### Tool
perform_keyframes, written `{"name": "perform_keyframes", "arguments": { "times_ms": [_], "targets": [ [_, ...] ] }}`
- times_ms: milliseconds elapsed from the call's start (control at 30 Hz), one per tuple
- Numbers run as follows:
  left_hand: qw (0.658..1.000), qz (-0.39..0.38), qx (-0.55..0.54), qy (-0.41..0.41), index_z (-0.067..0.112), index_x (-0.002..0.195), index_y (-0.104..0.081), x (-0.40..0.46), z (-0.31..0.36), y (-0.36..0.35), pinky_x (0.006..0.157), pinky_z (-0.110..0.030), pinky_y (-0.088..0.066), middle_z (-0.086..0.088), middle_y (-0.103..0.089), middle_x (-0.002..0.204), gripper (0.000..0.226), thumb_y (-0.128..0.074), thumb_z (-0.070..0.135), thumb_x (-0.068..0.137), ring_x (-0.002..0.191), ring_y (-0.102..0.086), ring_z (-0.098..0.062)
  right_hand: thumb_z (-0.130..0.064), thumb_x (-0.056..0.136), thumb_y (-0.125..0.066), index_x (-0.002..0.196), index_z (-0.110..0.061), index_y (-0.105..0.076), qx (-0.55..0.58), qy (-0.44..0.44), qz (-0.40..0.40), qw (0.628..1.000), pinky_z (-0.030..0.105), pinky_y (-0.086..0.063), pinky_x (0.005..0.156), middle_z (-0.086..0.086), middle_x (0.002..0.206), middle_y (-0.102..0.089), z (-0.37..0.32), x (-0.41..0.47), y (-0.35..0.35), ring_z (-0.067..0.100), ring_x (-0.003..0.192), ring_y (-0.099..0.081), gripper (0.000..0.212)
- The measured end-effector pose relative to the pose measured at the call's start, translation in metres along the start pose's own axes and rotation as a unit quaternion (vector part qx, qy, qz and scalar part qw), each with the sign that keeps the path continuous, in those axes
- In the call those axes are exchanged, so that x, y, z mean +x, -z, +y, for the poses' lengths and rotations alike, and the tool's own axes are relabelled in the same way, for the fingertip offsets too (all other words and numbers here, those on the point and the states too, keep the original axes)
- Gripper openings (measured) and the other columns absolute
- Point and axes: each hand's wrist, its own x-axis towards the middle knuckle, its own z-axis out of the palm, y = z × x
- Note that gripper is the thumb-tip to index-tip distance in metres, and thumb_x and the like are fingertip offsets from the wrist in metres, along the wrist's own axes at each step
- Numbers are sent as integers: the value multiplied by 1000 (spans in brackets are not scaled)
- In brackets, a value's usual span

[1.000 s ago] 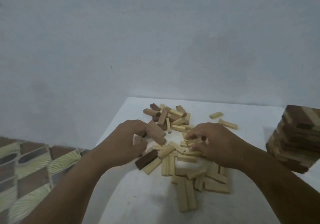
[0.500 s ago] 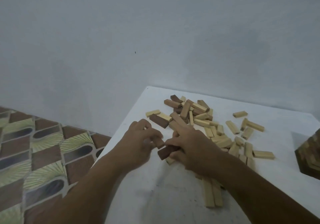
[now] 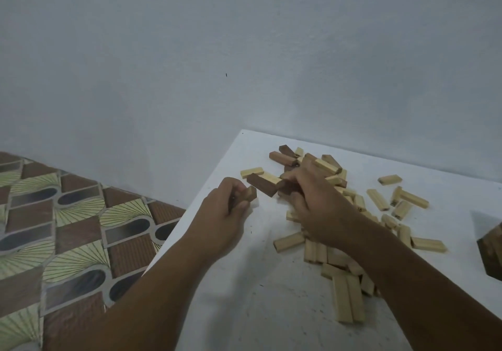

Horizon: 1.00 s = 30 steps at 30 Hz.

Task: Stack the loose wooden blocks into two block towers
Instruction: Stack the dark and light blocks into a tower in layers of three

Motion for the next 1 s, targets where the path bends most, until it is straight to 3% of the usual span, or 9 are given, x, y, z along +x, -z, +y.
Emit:
{"name": "perform_keyframes", "arguments": {
  "times_ms": [33, 100, 267, 333, 433, 533, 667, 800, 1000],
  "targets": [
    [1000, 2, -5, 1, 32, 93, -50, 0, 0, 0, 66, -27, -44, 11, -60, 80, 11, -56, 22, 94, 70, -54, -7, -24, 95, -50, 99, -29, -45, 8, -17, 28, 999, 20, -39, 57, -18, 94, -47, 0, 1, 0, 0, 70, -52, 8],
    [1000, 2, -15, 5, 33, 92, -50, 0, -1, 1, 68, -29, -46, 10, -60, 81, 13, -56, 21, 94, 71, -54, -5, -30, 91, -55, 89, -28, -38, -3, -51, 75, 996, 23, -36, 52, -19, 77, -49, 0, 2, -1, 1, 59, -51, 17],
    [1000, -3, -12, 5, 31, 96, -51, -1, -3, 1, 70, -29, -46, 11, -61, 87, 11, -56, 22, 95, 79, -56, -7, -47, 77, -65, 89, -33, -41, -171, -106, 48, 978, 35, -45, 76, -14, 85, -54, 2, 5, -14, 11, 76, -54, 30],
    [1000, -3, -2, -4, 31, 96, -50, -2, -3, 1, 71, -33, -48, 10, -61, 87, 11, -56, 22, 94, 79, -56, -8, -47, 79, -64, 83, -31, -46, -186, -117, 62, 974, 34, -45, 76, -11, 81, -56, 5, 6, -17, 14, 77, -56, 24],
    [1000, -5, 21, -13, 35, 96, -50, -3, -2, 2, 74, -33, -50, 11, -62, 87, 14, -58, 23, 93, 82, -56, -6, -37, 81, -64, 74, -25, -55, -149, -114, 103, 977, 28, -45, 62, -8, 69, -58, 7, 3, -15, 14, 68, -57, 16],
    [998, -13, 54, -20, 36, 97, -51, -4, 1, 2, 74, -30, -49, 14, -61, 89, 14, -60, 28, 91, 84, -56, -4, -31, 78, -70, 74, -28, -59, -58, -116, 132, 983, 26, -49, 59, -12, 68, -59, 9, -8, -4, 4, 65, -55, 12],
    [995, -28, 60, -72, 35, 103, -54, -1, 18, -5, 79, -28, -49, 16, -62, 91, 19, -63, 24, 91, 89, -57, -6, -32, 73, -75, 70, -31, -55, -14, -94, 166, 981, 17, -38, 55, -17, 66, -56, 20, -37, 20, -1, 64, -53, 20],
    [986, -101, 28, -128, 38, 106, -55, 4, 60, -26, 75, -22, -49, 13, -66, 92, 31, -63, 13, 89, 87, -60, -12, -35, 72, -77, 73, -33, -54, -11, -105, 202, 974, 17, -40, 56, -17, 67, -55, 41, -78, 49, 0, 66, -54, 23],
    [965, -212, -34, -153, 47, 104, -46, 0, 132, -89, 58, -15, -50, 15, -64, 89, 32, -60, 22, 93, 75, -61, -2, -41, 75, -72, 73, -30, -57, -48, -172, 235, 955, 24, -47, 54, -16, 61, -54, 76, -153, 81, 3, 60, -55, 19]
  ]
}}
